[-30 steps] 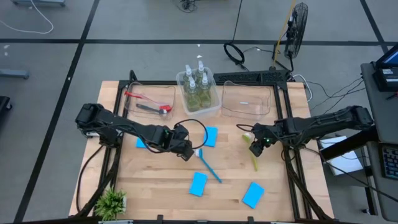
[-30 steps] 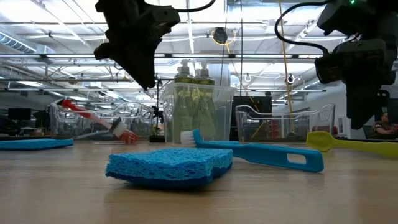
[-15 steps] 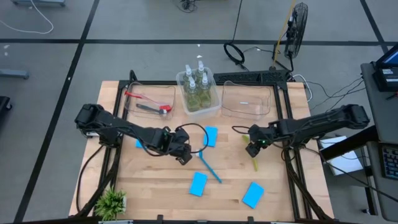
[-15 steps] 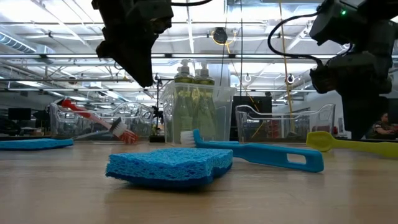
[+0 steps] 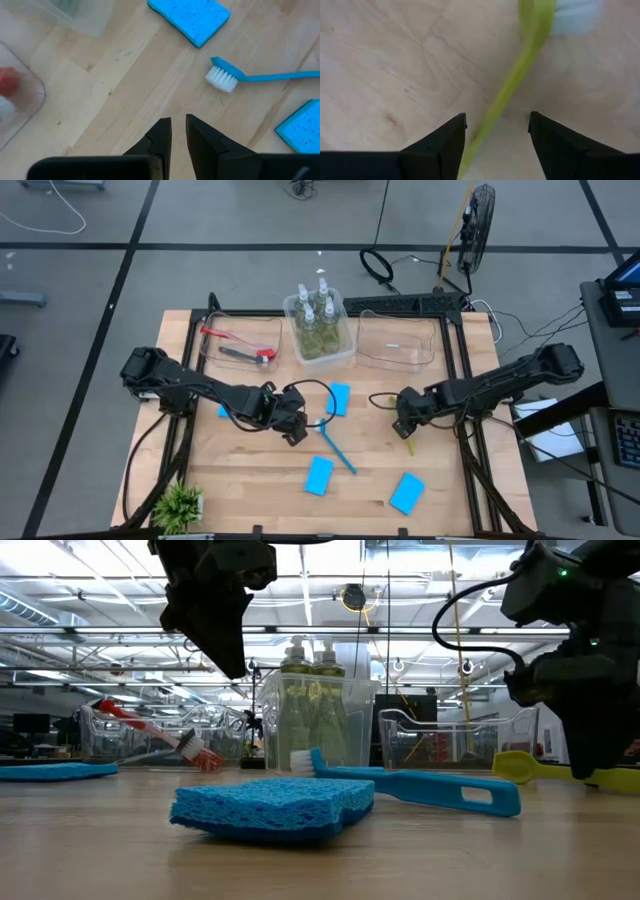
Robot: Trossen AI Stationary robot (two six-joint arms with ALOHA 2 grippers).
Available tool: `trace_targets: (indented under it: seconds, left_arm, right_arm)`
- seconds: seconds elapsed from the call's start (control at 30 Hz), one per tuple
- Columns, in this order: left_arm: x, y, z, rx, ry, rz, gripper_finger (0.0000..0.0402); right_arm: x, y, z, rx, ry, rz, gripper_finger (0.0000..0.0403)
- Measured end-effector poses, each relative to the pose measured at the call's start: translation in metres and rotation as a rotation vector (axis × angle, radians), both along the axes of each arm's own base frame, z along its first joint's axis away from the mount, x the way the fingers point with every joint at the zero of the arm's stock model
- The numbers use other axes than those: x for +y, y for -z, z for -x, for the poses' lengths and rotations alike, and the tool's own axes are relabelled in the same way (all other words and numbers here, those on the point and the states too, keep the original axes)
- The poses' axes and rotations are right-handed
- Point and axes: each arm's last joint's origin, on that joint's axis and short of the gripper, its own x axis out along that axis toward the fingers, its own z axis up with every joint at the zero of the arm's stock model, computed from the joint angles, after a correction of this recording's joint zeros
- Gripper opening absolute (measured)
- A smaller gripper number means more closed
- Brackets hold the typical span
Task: Pick & Place Kitchen Sink Supplies
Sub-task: Put the green dish brush into the left transparent bin
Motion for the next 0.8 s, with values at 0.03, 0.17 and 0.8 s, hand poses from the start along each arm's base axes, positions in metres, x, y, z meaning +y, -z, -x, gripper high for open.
trace_targets:
  seconds: [0.03,0.17,0.8]
  left_arm:
    - [0.001,0.0,0.0,0.001,0.001,-0.001,0.0063]
    - [0.001,0.0,0.0,0.004,0.01,-0.005,0.0063]
    - [-0.007,-0.004,-0.009,-0.088,0.071,0.052,0.0063]
  right_arm:
    - [0.002,0.001,-0.001,0.002,0.003,0.002,0.0196]
    - [0.008,0.004,-0.001,0.012,0.02,0.031,0.0158]
    - [0.023,-0.006,-0.01,-0.162,0.027,-0.043,0.0019]
